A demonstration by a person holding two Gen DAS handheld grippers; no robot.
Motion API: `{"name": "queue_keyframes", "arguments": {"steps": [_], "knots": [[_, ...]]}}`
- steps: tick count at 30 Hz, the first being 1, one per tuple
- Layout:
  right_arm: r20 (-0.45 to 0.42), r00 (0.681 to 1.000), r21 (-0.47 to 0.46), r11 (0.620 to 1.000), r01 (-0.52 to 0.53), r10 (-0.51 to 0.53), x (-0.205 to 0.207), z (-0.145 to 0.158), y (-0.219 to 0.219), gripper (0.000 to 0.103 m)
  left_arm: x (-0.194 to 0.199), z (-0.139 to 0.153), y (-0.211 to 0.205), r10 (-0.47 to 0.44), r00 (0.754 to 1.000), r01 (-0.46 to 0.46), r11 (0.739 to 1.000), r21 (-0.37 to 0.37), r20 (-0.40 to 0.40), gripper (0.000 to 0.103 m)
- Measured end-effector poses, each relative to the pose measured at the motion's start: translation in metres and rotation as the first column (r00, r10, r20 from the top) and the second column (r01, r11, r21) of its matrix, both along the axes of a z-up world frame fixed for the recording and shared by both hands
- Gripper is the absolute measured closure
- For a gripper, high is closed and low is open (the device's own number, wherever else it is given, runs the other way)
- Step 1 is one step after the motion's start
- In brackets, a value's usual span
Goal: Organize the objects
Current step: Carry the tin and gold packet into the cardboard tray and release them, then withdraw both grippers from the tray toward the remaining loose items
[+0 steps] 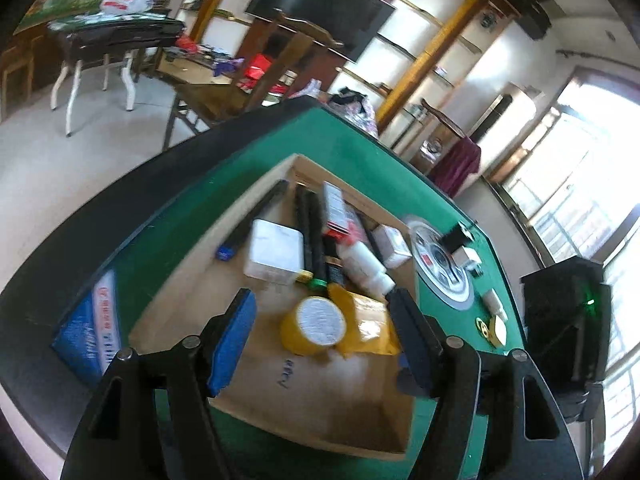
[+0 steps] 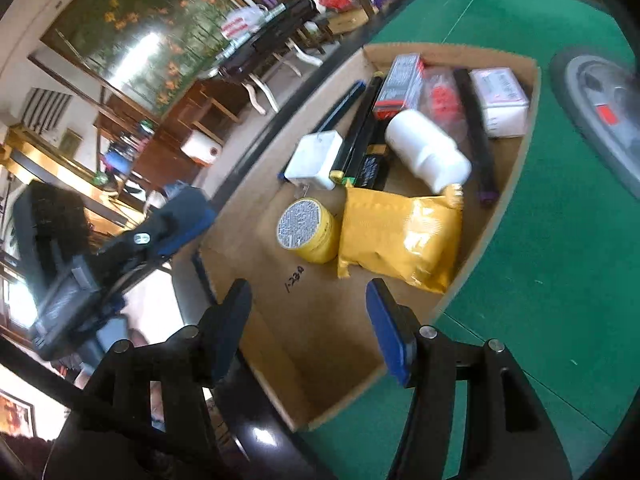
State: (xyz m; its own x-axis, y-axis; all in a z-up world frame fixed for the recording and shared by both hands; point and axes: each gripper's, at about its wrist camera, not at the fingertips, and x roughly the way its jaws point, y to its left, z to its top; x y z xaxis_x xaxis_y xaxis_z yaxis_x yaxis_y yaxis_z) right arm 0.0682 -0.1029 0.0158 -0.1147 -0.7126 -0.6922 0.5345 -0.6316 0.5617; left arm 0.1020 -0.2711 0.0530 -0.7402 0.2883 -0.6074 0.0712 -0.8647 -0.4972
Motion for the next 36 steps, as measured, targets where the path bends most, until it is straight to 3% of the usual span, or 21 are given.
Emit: {"name": "queue_keyframes", "arguments": {"steps": [4, 7, 11, 15, 19, 24, 27, 32, 36], "knots": [[-0.097, 0.985, 0.017, 0.990, 0.143, -0.140, -0.001, 0.016, 0.060, 0.037, -0.001, 0.006, 0.027, -0.090, 0.996, 0.089, 0.996, -0.016, -0.022, 0.039], [-0.114, 0.947, 0.028, 0.952, 0.306, -0.301, -0.017, 0.020, 0.121, 0.036, -0.001, 0.010, 0.057, -0.176, 0.984, 0.174, 0.984, -0.042, -0.031, 0.039], [-0.153, 0.841, 0.066, 0.844, 0.533, -0.519, -0.049, 0.026, 0.204, 0.036, 0.001, 0.012, 0.104, -0.299, 0.954, 0.295, 0.949, -0.112, -0.018, 0.039], [-0.137, 0.735, 0.102, 0.728, 0.678, -0.665, -0.084, 0.023, 0.278, 0.037, -0.001, 0.008, 0.134, -0.360, 0.933, 0.359, 0.925, -0.122, 0.016, 0.039], [-0.120, 0.677, 0.125, 0.665, 0.736, -0.726, -0.112, 0.018, 0.316, 0.037, -0.007, 0.004, 0.152, -0.363, 0.930, 0.367, 0.920, -0.138, 0.052, 0.039], [-0.050, 0.669, 0.097, 0.663, 0.742, -0.741, -0.129, -0.004, 0.331, 0.037, -0.019, -0.003, 0.160, -0.352, 0.932, 0.361, 0.922, -0.142, 0.088, 0.039], [-0.017, 0.703, 0.088, 0.699, 0.710, -0.711, -0.136, -0.013, 0.326, 0.036, -0.027, -0.011, 0.166, -0.350, 0.930, 0.363, 0.923, -0.129, 0.114, 0.039], [-0.043, 0.755, 0.083, 0.751, 0.655, -0.654, -0.137, -0.014, 0.302, 0.035, -0.032, -0.026, 0.179, -0.368, 0.917, 0.385, 0.918, -0.095, 0.154, 0.039], [-0.122, 0.769, 0.150, 0.754, 0.639, -0.628, -0.134, -0.014, 0.278, 0.040, -0.029, -0.030, 0.185, -0.381, 0.909, 0.400, 0.911, -0.101, 0.169, 0.039]]}}
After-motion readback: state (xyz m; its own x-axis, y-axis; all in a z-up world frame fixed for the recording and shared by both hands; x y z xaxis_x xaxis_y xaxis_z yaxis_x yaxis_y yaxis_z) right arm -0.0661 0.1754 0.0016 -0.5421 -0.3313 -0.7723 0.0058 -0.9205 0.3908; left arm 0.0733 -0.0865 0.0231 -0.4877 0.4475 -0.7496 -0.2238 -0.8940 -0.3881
